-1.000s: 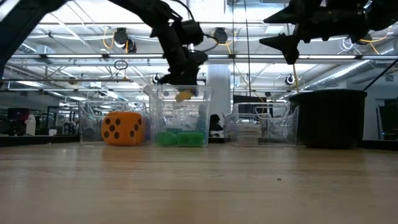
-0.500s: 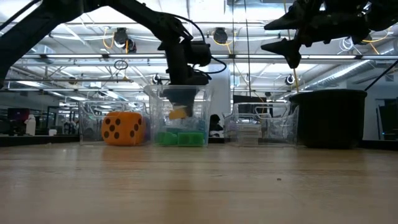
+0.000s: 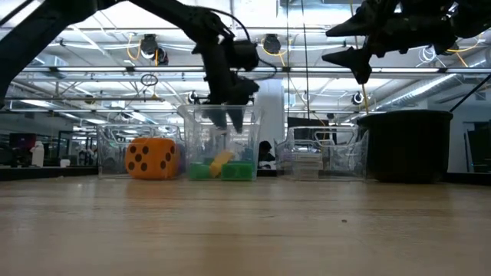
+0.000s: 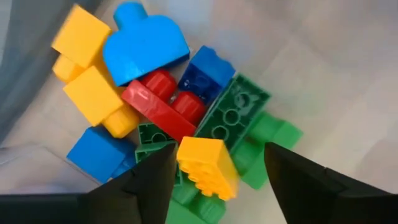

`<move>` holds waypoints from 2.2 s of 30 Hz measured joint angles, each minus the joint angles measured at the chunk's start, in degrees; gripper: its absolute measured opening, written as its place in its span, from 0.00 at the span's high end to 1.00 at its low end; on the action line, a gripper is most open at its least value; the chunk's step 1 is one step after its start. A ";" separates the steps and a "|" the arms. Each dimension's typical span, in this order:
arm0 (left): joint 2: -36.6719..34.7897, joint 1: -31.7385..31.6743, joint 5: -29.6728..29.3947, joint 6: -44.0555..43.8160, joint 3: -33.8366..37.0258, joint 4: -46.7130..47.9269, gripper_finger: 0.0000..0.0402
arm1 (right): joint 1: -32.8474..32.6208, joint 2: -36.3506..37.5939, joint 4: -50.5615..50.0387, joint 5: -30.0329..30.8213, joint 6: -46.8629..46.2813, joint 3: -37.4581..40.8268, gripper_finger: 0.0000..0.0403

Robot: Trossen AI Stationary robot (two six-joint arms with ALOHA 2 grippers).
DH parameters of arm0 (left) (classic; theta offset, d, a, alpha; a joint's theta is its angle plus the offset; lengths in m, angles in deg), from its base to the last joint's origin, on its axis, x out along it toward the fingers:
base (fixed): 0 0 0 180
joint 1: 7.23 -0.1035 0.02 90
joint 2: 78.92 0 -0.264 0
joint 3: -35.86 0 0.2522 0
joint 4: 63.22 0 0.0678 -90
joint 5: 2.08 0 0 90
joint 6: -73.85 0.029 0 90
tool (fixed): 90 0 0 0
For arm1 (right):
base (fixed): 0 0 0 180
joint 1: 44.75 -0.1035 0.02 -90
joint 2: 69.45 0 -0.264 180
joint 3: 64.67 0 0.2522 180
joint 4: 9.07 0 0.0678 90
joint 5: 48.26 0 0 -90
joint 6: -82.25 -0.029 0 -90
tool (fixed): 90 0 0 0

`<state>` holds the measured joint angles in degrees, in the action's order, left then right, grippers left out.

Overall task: Pick & Place Toys
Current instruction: Return to Home Position

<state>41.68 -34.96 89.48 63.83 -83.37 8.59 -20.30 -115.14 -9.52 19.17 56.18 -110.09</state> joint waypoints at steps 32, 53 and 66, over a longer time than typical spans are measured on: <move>-61.35 6.08 11.19 -14.06 46.25 -61.46 0.64 | -0.02 34.80 3.97 26.47 6.42 10.80 0.40; -110.60 6.12 10.35 -17.66 78.59 -62.58 0.77 | -0.42 44.74 -1.22 33.87 -10.82 27.41 0.40; -118.78 6.12 13.99 -17.55 88.11 -62.57 0.90 | -2.23 43.73 2.63 28.73 -16.31 30.33 0.40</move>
<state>-77.10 -28.84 103.47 46.28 4.73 -53.97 -22.53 -71.41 -6.89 47.90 39.87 -79.76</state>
